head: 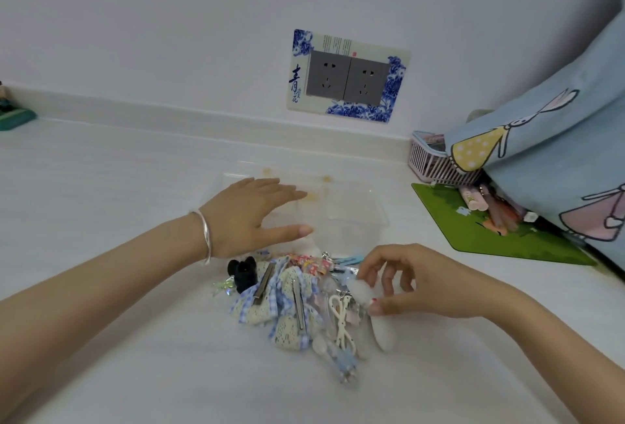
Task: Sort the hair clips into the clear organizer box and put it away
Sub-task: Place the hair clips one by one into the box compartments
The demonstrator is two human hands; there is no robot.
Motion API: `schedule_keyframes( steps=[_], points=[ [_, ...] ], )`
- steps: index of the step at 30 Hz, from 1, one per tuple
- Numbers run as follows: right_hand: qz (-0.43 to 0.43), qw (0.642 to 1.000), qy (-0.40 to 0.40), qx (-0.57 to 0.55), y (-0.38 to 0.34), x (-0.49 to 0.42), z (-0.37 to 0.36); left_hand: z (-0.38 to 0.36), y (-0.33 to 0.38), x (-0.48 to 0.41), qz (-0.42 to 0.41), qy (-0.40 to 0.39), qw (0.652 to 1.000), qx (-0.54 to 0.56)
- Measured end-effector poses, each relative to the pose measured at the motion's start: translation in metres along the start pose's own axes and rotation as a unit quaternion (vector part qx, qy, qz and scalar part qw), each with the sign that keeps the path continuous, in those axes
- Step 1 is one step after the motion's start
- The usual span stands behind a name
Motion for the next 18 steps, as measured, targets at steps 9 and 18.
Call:
schedule_keyframes(
  steps=[9, 18],
  points=[
    [-0.018, 0.991, -0.018, -0.132, 0.000, 0.001, 0.006, 0.003, 0.003, -0.012, -0.004, -0.010, 1.000, -0.011],
    [0.056, 0.966, 0.052, -0.245, -0.026, -0.015, 0.066, -0.001, 0.008, -0.034, -0.039, -0.044, 0.998, 0.016]
  ],
)
Point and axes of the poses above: each hand's wrist, its own x-axis away from the middle knuckle, its own z-axis out of the back of the hand, y = z × x, the point moved 5 cm from there along -x, towards the middle knuckle, and after that the axes turned 10 degrees about -x, right-handed, at the moved point
